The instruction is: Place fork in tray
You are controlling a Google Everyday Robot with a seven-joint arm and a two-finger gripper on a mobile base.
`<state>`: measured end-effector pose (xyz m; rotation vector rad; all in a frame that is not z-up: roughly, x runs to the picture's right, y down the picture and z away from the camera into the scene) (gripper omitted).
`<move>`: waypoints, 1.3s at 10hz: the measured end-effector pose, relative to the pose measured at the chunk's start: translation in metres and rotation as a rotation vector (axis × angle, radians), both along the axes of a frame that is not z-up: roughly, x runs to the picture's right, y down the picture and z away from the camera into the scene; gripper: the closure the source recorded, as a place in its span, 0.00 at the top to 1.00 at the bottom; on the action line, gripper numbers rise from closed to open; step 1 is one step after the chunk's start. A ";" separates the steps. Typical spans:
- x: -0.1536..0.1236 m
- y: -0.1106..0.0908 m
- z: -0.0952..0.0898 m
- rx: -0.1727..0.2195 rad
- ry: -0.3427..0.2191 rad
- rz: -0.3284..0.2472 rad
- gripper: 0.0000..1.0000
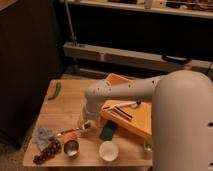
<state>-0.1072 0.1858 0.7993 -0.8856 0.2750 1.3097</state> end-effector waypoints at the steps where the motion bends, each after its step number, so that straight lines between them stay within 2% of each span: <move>1: -0.003 0.000 0.004 0.003 -0.013 -0.003 0.65; 5: -0.008 0.002 0.018 -0.004 -0.037 -0.015 0.65; 7: -0.010 0.000 0.025 -0.025 -0.020 -0.037 0.65; 11: -0.031 -0.006 0.038 -0.093 0.025 -0.080 0.65; 13: -0.033 -0.009 0.040 -0.108 0.043 -0.091 0.65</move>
